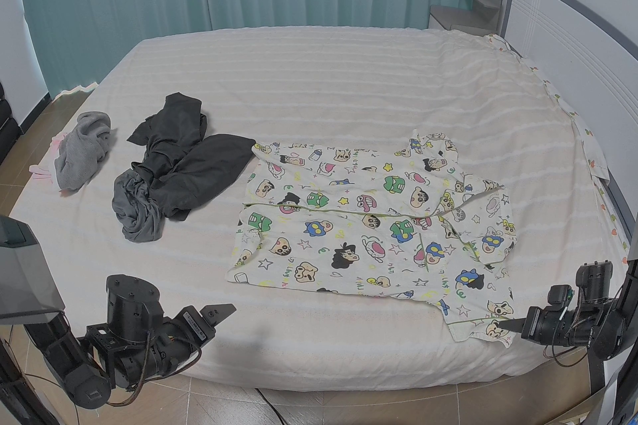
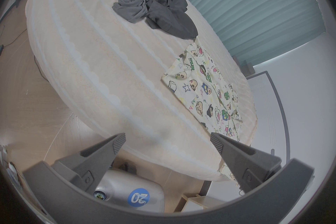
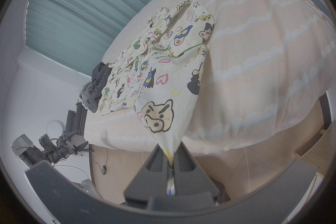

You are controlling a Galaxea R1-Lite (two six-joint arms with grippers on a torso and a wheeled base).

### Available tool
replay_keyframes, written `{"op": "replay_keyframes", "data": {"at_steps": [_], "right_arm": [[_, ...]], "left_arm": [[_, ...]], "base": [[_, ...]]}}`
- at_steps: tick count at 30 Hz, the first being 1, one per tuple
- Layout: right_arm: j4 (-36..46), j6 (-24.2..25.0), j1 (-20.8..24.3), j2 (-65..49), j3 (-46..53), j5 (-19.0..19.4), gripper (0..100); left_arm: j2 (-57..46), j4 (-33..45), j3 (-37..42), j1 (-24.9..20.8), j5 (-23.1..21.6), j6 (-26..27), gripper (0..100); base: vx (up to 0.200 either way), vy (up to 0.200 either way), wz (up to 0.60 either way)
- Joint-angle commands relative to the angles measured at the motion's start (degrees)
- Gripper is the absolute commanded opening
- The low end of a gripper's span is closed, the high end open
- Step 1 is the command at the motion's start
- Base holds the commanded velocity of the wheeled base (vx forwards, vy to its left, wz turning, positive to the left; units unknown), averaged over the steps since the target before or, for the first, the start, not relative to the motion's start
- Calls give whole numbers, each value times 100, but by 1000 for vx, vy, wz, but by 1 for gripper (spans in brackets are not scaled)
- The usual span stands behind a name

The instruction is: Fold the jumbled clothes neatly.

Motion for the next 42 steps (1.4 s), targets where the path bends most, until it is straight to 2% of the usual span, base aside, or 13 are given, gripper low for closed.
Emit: {"op": "replay_keyframes", "data": {"at_steps": [1, 7, 12, 20, 23, 25, 28, 29, 33, 36, 37, 39, 42], "right_arm": [[29, -47, -56, -121, 101, 1, 0], [627, -47, -39, -622, 101, -8, 0], [1075, -82, -65, -763, 84, -8, 0], [1330, -548, -285, -473, 31, -43, 0], [1339, -636, -417, -402, 5, -43, 0], [1330, -654, -408, -341, 22, -34, 0], [1321, -724, -399, -350, 31, -25, 0], [1321, -768, -390, -358, 40, -16, 0], [1321, -794, -382, -367, 57, -16, 0], [1321, -794, -390, -393, 66, -16, 0], [1321, -794, -390, -411, 66, -16, 0], [1321, -794, -382, -429, 75, -8, 0], [1321, -794, -382, -429, 84, -8, 0]], "left_arm": [[48, -195, -4, 184, 2, 7, 100], [224, -564, -109, 368, -16, 69, 100], [716, -652, -408, 544, -16, 412, 100], [1111, -599, -1155, 685, -16, 710, 100], [1173, -476, -1665, 729, -68, 1317, 100], [1199, -81, -2183, 711, -86, 1589, 100], [1199, 1044, -2974, 667, -95, 1624, 100], [1208, 2169, -3686, 659, -139, 1642, 100], [1234, 3901, -4899, 667, -631, 1668, 100], [1340, 4252, -5286, 667, -833, 1879, 100], [1489, 4305, -5453, 667, -842, 2196, 100], [1911, 4349, -5804, 667, -701, 2908, 100], [2227, 4586, -6174, 667, -437, 3180, 100]], "base": [[0, 0, 0], [0, 0, 0], [0, 0, 0], [0, 0, 0], [0, 0, 0], [0, 0, 0], [0, 0, 0], [0, 0, 0], [0, 0, 0], [0, 0, 0], [0, 0, 0], [0, 0, 0], [0, 0, 0]]}}
